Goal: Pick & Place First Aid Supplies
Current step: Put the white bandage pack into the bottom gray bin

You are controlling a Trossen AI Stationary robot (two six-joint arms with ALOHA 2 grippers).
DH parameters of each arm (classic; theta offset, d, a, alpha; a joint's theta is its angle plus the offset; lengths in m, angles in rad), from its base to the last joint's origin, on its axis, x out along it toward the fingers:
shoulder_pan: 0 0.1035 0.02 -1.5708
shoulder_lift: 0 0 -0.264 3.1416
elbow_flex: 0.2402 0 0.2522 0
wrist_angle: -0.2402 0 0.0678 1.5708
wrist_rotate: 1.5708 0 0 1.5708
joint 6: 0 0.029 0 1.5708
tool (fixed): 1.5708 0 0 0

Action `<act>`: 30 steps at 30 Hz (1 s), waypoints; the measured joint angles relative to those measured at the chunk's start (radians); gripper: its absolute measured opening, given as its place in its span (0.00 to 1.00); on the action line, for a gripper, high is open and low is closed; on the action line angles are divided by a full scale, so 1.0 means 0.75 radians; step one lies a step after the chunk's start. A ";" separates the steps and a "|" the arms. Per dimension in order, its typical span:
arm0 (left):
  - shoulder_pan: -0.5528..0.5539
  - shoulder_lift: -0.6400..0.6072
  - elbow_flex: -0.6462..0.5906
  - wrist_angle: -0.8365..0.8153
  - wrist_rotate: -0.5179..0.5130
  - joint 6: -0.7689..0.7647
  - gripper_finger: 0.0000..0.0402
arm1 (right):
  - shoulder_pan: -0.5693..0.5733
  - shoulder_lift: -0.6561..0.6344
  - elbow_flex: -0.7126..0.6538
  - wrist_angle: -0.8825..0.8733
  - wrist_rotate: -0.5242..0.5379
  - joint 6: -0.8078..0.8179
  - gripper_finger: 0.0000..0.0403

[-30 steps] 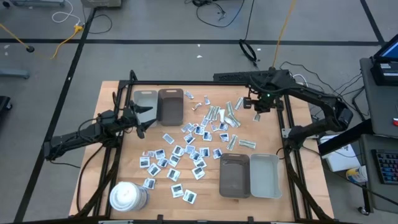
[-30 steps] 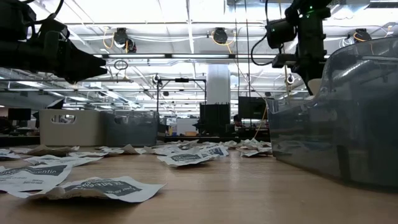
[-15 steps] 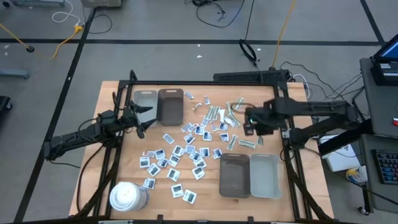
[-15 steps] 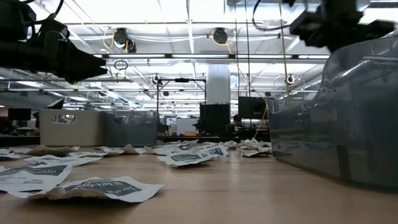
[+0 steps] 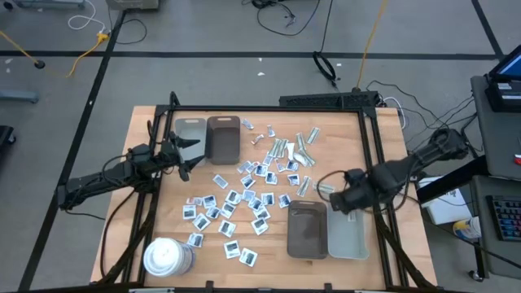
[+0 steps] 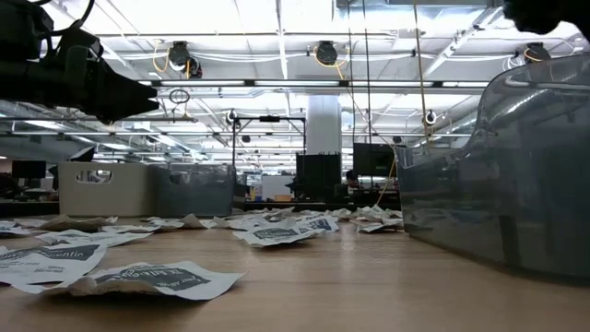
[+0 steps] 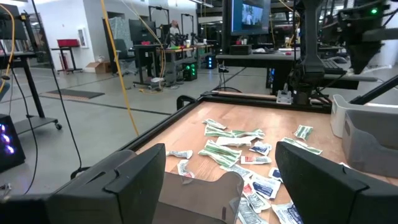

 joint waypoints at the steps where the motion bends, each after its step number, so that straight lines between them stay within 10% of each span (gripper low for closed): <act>1: 0.000 0.000 0.000 0.000 0.000 0.000 0.76 | 0.024 0.014 -0.016 0.009 -0.002 0.021 0.00; 21: 0.000 0.000 0.000 0.000 0.000 0.000 0.76 | 0.208 0.185 -0.378 0.548 -0.005 0.101 0.02; 30: 0.000 0.000 0.000 0.000 0.000 0.000 0.76 | 0.207 0.184 -0.380 0.559 -0.005 0.065 0.21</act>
